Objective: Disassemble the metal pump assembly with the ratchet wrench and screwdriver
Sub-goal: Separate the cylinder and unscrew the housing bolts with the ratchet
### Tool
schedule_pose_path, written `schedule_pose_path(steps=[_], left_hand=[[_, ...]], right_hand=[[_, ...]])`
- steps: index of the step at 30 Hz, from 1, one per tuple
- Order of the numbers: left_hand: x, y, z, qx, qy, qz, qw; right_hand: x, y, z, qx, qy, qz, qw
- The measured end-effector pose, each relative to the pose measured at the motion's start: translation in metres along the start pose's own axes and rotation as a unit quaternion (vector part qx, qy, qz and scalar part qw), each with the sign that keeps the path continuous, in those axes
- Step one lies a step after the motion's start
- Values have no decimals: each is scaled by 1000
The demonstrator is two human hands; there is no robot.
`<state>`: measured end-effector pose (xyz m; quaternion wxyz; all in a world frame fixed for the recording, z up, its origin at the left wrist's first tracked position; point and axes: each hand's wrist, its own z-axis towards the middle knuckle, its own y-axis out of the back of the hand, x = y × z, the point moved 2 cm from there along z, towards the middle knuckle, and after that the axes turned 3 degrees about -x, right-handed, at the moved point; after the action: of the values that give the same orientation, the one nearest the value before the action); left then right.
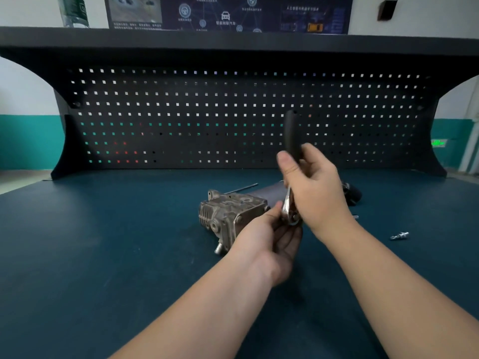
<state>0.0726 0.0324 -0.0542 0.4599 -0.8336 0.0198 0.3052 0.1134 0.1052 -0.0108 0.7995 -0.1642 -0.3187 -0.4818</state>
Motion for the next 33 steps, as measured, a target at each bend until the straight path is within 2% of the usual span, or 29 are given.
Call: schedule_pose_path(steps=[2,4,5,6,7,8,10,11,13,15,17,19,21,23,25,26,27,29,31,33], left_hand=[[1,0,1,2,-6,-6,1000],[2,0,3,2,-10,-7,1000],[2,0,3,3,-12,-3,1000],[2,0,4,3,-14,0,1000],[2,0,3,4,-12,3,1000],[1,0,3,5,-9,5,1000],[-1,-1,1,10,2,8,1000],[-2,-2,0,16,7,11,1000],[-5,-1,-1,24,16,21,999],[-7,1,-1,26,22,30,999],[-7,3,-2,28,26,31,999],[-8,3,-1,31,21,14,999],[-7,1,1,33,20,-2,999],[-6,1,0,37,20,7,999],[-4,1,1,34,23,23,999],[-4,2,0,30,26,29,999],[-4,2,1,25,29,35,999],[-4,2,1,19,32,40,999],[-5,2,1,20,33,34,999],[-6,3,0,25,32,31,999]], right_hand=[[-18,6,6,-97,-157,25,983],[-35,10,6,-165,-363,113,910],[-40,10,4,-181,-426,147,874],[-41,10,3,-185,-453,148,859],[-40,10,4,-180,-440,121,871],[-38,9,6,-171,-380,77,906],[-21,7,8,-126,-175,-16,976],[-10,3,7,-78,-71,-46,993],[7,-5,0,47,75,-82,993],[12,-11,-7,120,150,-131,973],[11,-13,-9,107,151,-121,975],[7,-10,-8,27,97,-77,992],[-2,-5,-4,-82,3,-69,994],[-18,2,0,-171,-147,-14,974],[-29,6,3,-194,-276,64,939],[-31,6,4,-185,-283,62,939],[-30,7,5,-169,-245,31,954],[-17,3,3,-113,-82,-39,989],[-3,-2,-2,-26,59,-65,996],[1,-6,-4,16,119,-77,990]])
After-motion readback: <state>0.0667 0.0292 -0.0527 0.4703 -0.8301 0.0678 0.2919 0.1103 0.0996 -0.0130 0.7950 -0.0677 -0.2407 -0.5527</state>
